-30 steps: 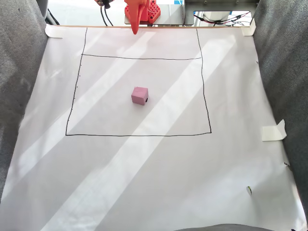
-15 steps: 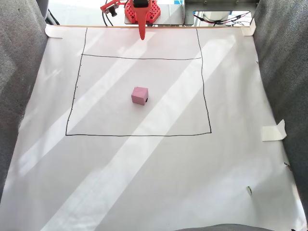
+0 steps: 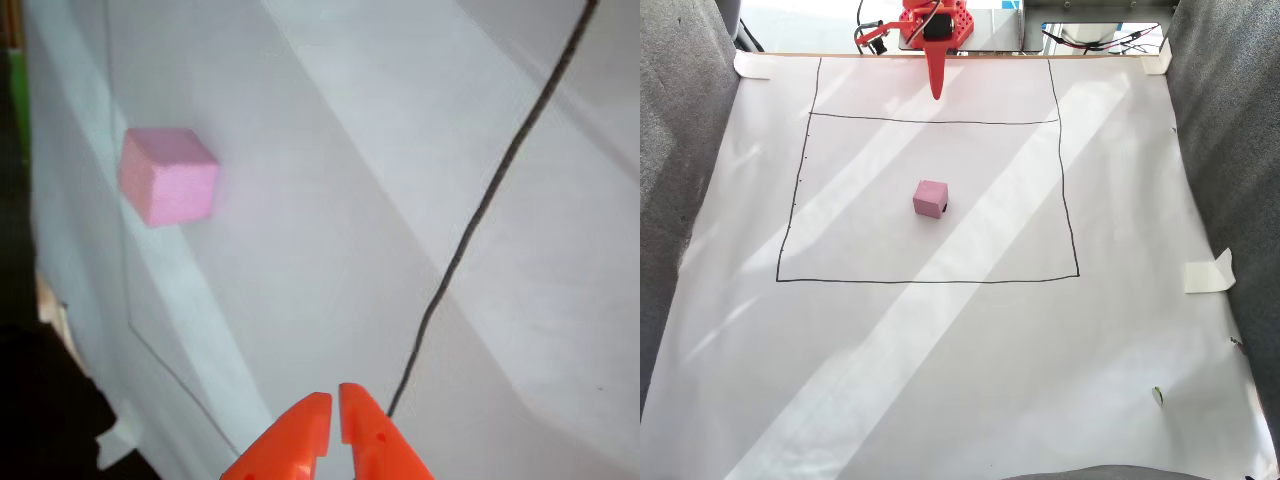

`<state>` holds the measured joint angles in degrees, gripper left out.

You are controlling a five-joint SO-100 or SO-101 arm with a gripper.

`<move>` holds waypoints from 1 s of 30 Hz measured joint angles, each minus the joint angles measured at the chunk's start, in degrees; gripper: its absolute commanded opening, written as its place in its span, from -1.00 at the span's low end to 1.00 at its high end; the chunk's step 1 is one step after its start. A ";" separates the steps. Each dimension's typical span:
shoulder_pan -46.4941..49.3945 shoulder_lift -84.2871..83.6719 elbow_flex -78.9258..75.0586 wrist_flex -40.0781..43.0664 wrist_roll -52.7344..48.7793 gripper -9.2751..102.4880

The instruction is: Grasp the colored block, Place it on the black dot, and then return the arm to the default position.

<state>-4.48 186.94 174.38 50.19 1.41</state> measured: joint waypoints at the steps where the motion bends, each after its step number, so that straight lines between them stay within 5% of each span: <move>1: 0.00 0.00 0.00 0.00 0.00 -0.84; 30: -1.14 0.00 0.00 3.60 0.70 -0.84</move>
<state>-5.62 186.94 174.38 53.79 2.11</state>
